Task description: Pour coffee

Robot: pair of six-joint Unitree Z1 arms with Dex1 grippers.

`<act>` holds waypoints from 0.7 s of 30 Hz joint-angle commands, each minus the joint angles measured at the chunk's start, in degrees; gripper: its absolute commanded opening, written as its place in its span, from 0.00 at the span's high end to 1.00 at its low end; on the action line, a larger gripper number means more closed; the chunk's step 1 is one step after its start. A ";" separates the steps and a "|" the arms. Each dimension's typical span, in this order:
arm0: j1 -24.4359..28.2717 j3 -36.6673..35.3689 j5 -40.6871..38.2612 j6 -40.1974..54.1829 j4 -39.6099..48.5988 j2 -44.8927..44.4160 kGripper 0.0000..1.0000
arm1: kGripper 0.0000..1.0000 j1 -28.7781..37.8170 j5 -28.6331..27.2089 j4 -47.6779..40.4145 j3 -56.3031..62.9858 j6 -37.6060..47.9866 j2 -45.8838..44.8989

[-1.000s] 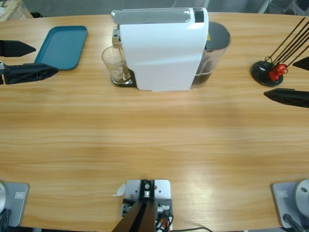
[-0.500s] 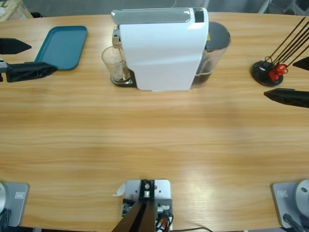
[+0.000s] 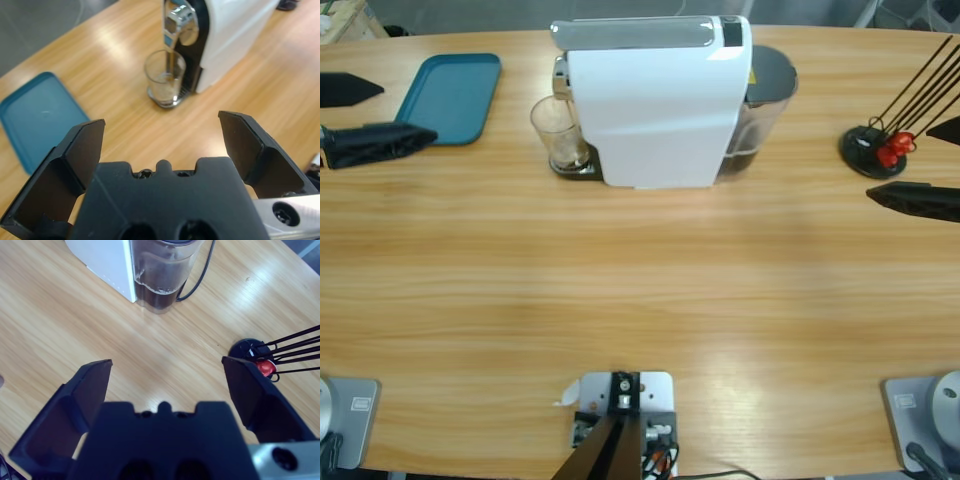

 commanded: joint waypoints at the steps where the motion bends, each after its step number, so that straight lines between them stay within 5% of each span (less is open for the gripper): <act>1: 0.46 2.85 -4.32 0.41 -1.66 -2.79 0.01 | 0.00 0.35 -0.44 -0.93 2.48 -0.31 0.35; 10: 1.69 5.82 -1.60 3.14 -4.70 -4.60 0.00 | 0.00 0.40 -0.53 -1.10 2.75 -0.31 -0.28; 14: 3.80 7.10 -10.07 -1.47 -4.88 -4.16 0.00 | 0.00 0.35 -0.44 -1.51 2.92 -0.30 -0.19; 21: 8.44 4.39 -12.94 -1.47 -2.68 -2.42 0.00 | 0.00 0.38 -0.44 -1.65 3.01 -0.23 -0.11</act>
